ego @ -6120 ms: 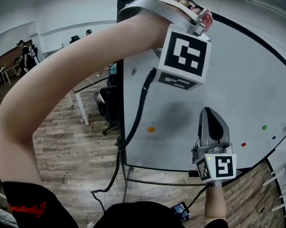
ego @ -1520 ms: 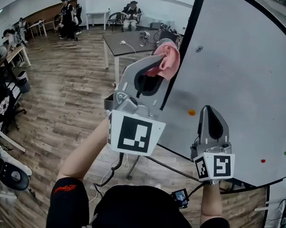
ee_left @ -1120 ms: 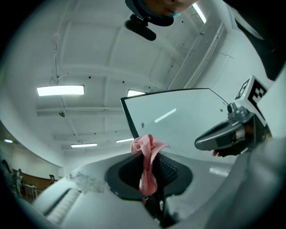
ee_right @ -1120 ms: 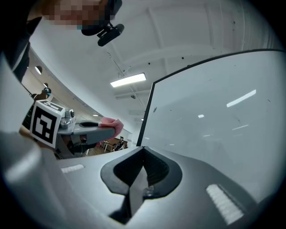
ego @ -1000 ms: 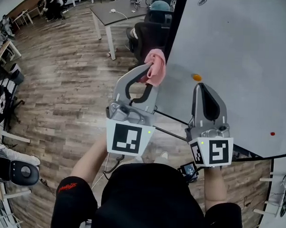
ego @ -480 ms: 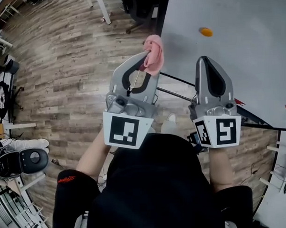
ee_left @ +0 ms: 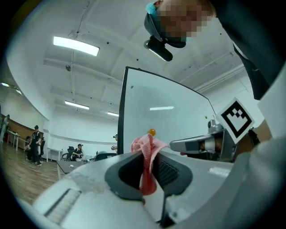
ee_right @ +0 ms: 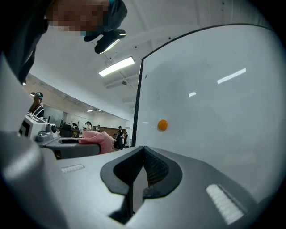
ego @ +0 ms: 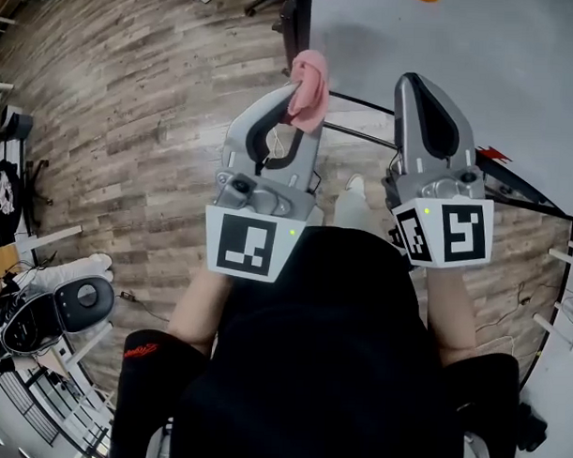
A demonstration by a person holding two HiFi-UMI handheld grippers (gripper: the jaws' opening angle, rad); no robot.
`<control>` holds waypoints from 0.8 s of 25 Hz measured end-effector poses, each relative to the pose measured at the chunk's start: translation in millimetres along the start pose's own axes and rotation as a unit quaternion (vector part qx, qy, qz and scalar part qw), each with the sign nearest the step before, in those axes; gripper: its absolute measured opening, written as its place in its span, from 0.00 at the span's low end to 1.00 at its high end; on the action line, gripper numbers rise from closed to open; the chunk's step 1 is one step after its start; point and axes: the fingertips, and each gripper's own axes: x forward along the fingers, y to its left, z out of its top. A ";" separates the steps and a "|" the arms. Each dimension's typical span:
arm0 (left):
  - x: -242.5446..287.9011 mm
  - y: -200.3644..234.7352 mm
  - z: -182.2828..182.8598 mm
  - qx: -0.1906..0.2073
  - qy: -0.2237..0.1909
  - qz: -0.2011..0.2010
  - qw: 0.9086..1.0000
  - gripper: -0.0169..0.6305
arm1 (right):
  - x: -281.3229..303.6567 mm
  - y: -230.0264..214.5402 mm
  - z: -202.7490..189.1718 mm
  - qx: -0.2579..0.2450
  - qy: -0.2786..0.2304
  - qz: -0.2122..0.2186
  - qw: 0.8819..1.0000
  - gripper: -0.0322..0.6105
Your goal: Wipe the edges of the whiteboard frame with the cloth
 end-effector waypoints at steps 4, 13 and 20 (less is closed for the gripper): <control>-7.1 -11.3 -17.5 -0.008 0.014 -0.006 1.000 0.10 | -7.5 3.9 -19.0 0.005 0.014 -0.001 1.000 0.05; -21.6 -32.6 -44.3 -0.018 0.025 -0.028 0.999 0.10 | -20.4 20.1 -45.1 -0.009 0.026 0.013 1.000 0.05; -27.9 -54.6 -63.7 -0.020 0.051 -0.048 0.997 0.10 | -33.7 25.5 -59.6 -0.005 0.024 0.018 1.000 0.05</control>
